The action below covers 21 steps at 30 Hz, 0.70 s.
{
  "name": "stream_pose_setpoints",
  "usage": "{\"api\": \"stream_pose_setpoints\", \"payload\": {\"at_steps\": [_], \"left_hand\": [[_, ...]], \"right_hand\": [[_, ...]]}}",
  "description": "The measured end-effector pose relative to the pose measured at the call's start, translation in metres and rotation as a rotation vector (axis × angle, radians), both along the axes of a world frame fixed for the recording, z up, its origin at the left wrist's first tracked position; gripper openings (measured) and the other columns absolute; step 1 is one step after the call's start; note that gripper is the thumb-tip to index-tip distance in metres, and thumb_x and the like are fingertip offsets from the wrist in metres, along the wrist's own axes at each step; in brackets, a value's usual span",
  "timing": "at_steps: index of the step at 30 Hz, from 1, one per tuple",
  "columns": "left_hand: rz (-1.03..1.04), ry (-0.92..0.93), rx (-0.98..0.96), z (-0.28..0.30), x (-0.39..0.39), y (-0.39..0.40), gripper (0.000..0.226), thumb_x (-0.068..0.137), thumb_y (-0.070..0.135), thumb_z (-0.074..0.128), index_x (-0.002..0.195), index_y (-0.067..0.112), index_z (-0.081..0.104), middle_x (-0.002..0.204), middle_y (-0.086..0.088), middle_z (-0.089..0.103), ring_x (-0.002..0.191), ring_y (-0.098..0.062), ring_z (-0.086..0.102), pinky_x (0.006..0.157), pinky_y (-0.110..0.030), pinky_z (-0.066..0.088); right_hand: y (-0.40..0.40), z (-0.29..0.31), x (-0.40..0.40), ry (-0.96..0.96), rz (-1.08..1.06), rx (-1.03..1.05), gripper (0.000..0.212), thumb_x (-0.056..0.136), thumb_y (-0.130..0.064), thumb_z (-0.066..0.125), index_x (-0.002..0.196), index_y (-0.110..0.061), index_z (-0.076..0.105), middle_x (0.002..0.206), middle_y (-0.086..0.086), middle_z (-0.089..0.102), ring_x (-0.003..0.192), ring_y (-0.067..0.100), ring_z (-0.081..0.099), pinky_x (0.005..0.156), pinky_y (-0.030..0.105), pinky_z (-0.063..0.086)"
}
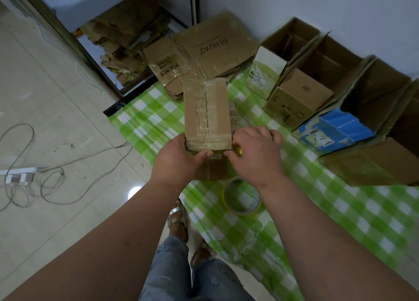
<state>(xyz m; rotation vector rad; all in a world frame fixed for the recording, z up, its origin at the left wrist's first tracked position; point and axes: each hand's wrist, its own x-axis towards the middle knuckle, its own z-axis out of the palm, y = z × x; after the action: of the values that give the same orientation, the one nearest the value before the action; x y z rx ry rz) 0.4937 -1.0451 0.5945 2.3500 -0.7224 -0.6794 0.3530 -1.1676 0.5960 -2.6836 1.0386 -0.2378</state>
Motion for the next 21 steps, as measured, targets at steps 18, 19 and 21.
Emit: {"api": "stream_pose_setpoints", "payload": {"at_steps": [18,19,21], "left_hand": [[-0.022,0.015,-0.089,-0.004,0.001,0.009,0.051,0.083,0.053,0.071,0.129,0.037,0.056,0.084,0.034,0.053,0.077,0.007,0.051,0.060,-0.013,0.034],[-0.024,0.009,-0.097,-0.002,0.003,0.009,0.052,0.083,0.053,0.070,0.130,0.037,0.055,0.085,0.034,0.053,0.077,0.007,0.051,0.060,-0.013,0.034],[-0.033,-0.006,-0.111,0.003,0.007,0.009,0.055,0.084,0.052,0.069,0.133,0.036,0.052,0.086,0.036,0.051,0.078,0.006,0.051,0.060,-0.013,0.035]], "right_hand": [[-0.022,0.013,-0.021,0.103,-0.055,0.305,0.054,0.072,-0.048,0.069,0.119,-0.028,0.055,0.112,0.000,0.059,0.108,0.027,0.052,0.090,0.039,0.035],[-0.020,0.016,-0.021,0.071,-0.052,0.325,0.053,0.069,-0.050,0.068,0.116,-0.028,0.056,0.107,-0.001,0.059,0.103,0.026,0.054,0.084,0.037,0.036],[-0.014,0.022,-0.021,0.003,-0.059,0.368,0.052,0.065,-0.053,0.065,0.110,-0.028,0.057,0.097,-0.004,0.055,0.090,0.022,0.054,0.071,0.032,0.036]]}}
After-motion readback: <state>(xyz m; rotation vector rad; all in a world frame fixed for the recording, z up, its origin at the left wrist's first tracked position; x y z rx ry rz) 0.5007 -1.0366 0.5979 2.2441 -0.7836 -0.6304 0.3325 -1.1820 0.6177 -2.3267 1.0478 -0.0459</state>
